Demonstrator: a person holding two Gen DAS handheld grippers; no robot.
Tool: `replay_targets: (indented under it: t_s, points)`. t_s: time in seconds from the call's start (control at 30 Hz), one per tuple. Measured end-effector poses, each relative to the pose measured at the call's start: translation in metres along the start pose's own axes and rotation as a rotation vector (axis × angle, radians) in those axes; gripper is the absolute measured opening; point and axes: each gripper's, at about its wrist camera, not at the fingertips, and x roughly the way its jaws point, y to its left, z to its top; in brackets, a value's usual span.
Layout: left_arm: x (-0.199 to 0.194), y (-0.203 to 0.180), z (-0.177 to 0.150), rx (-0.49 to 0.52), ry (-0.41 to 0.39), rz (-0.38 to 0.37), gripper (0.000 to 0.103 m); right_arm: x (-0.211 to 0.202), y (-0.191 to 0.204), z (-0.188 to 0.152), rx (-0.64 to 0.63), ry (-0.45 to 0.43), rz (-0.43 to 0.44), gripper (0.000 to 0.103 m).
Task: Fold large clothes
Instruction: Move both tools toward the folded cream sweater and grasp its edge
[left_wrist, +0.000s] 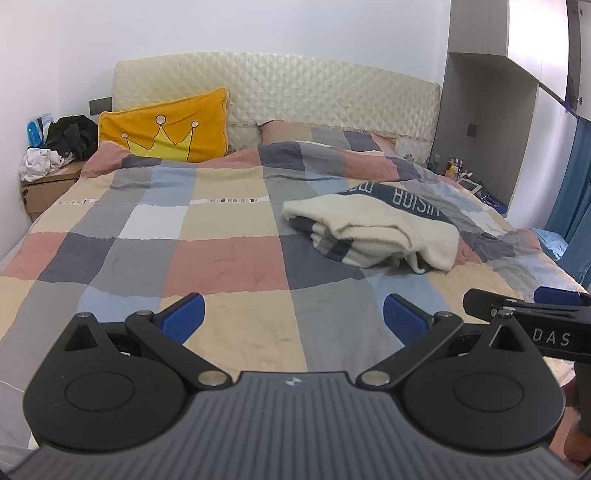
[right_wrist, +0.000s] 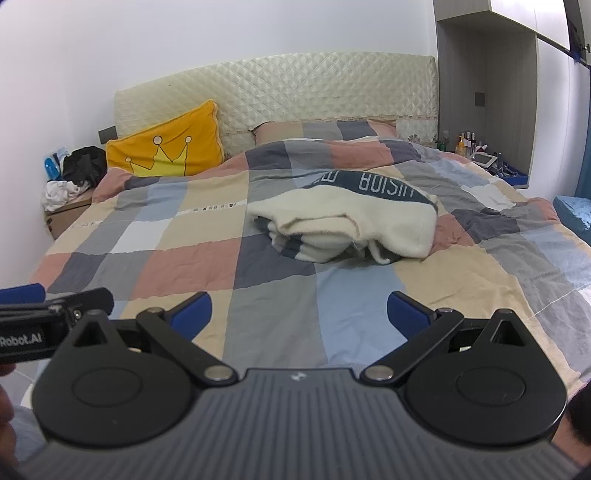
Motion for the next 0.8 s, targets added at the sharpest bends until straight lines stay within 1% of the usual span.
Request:
replay_targets:
  t_s: [0.6, 0.73, 0.8]
  points:
    - [0.031, 0.001, 0.001, -0.007, 0.031, 0.001, 0.103, 0.019, -0.01, -0.001, 0.031, 0.02, 0.003, 0.103]
    - [0.04, 0.002, 0.0, 0.003, 0.015, 0.014, 0.103, 0.028, -0.015, -0.002, 0.048, 0.019, 0.009, 0.103]
    - [0.046, 0.003, 0.0, 0.004, 0.022, 0.014, 0.103, 0.033, -0.017, -0.002, 0.051, 0.024, 0.012, 0.103]
